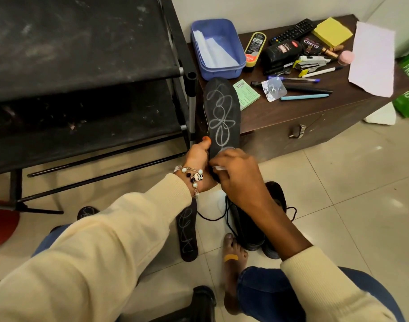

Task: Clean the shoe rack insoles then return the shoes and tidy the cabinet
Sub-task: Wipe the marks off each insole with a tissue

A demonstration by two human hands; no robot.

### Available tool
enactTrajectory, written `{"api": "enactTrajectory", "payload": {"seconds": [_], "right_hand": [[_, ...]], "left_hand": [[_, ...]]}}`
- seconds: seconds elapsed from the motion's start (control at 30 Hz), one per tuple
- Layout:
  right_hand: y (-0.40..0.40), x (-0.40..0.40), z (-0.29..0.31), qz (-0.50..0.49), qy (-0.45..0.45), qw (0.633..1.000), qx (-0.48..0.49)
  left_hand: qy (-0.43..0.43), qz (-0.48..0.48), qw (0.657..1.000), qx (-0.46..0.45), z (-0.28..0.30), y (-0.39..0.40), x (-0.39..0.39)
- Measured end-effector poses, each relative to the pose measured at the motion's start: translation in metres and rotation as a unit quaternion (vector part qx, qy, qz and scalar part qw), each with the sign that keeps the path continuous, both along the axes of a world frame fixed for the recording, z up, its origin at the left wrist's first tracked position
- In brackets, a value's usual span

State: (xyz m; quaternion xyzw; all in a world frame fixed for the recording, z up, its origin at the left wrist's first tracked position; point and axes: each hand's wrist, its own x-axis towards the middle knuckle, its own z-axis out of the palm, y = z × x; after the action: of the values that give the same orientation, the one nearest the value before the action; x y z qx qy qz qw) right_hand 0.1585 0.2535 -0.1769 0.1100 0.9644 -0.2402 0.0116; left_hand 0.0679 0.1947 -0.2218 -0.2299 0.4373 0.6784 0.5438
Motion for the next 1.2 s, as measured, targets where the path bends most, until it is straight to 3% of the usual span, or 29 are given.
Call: {"api": "enactTrajectory", "payload": {"seconds": [0.1,0.27,0.47,0.67,0.87,1.07,1.2], "right_hand": [[0.016,0.0,-0.001,-0.006,0.0,1.0,0.013],[0.025,0.0,-0.01,-0.126,-0.002,0.99,0.061],[0.005,-0.01,-0.006,0.007,0.005,1.0,0.025],[0.034,-0.004,-0.015,-0.107,-0.009,0.991,0.078],[0.007,-0.011,-0.012,-0.007,0.013,1.0,0.023],[0.033,-0.01,-0.015,-0.121,-0.003,0.989,0.08],[0.009,-0.018,-0.01,-0.036,0.003,0.998,0.047]], "left_hand": [[-0.011,-0.005,0.999,0.031,0.0,-0.002,0.0],[-0.015,-0.002,0.999,0.038,0.0,-0.001,0.003],[-0.014,0.014,1.0,-0.004,0.001,-0.001,-0.001],[-0.023,0.003,0.999,0.046,0.003,-0.003,0.003],[-0.02,0.01,1.0,-0.003,0.005,-0.002,0.001],[-0.027,0.001,0.999,0.043,0.008,-0.003,0.005],[-0.028,0.016,0.999,-0.006,0.008,-0.002,0.002]]}}
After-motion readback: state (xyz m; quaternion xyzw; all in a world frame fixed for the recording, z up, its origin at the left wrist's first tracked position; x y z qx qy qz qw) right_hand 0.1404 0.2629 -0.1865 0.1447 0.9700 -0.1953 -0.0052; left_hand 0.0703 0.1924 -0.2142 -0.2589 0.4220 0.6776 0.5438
